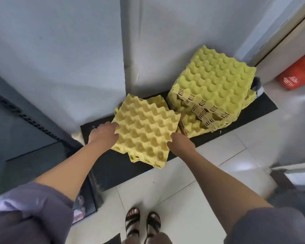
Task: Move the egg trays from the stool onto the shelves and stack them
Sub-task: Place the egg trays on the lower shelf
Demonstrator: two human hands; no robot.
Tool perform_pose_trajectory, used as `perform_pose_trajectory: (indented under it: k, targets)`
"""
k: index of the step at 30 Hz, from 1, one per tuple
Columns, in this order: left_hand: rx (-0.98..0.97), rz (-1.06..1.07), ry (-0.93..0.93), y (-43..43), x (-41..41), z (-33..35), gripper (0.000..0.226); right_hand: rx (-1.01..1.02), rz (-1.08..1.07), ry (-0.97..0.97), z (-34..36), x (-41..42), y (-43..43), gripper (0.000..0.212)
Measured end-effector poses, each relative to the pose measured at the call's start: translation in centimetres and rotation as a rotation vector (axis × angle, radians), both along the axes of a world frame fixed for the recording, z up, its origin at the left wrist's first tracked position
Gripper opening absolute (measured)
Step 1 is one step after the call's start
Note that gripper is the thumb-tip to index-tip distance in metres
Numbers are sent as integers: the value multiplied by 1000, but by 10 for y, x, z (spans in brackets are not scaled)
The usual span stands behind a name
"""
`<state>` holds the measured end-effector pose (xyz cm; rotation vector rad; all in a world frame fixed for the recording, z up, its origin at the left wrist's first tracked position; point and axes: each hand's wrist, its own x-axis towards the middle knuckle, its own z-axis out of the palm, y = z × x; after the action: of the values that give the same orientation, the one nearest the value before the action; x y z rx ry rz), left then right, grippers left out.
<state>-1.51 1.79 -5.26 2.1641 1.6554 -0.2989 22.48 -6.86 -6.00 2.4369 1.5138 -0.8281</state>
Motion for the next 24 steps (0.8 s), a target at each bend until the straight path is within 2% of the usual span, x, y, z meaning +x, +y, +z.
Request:
perform_pose_trajectory:
  k: [3,7,9,12,14,18,21,24]
  targets:
    - [-45,49,47,14,6,-37,50,-46,-114,51,-37,8,5,30]
    - [-101,231,-19,29,13,-81,47,-61,-238,169,-76,16,12,42]
    - [-153,336,-56,31,15,-98,52,-38,-300,227,-90,17,14,45]
    - [-117,456,-61,33,14,-112,61,-10,-335,170,-99,17,16,31]
    - [-80,500,-57,36,12,-113,54,-5,-328,76,-100,16,17,20]
    - [-53,510,-75,42,12,-113,48,61,-327,31,-101,17,17,9]
    - [-25,528,-94,45,15,-109,45,134,-347,6,-96,19,18,20]
    - [-37,578,-159,46,18,-105,40,212,-435,101,-88,25,25,30]
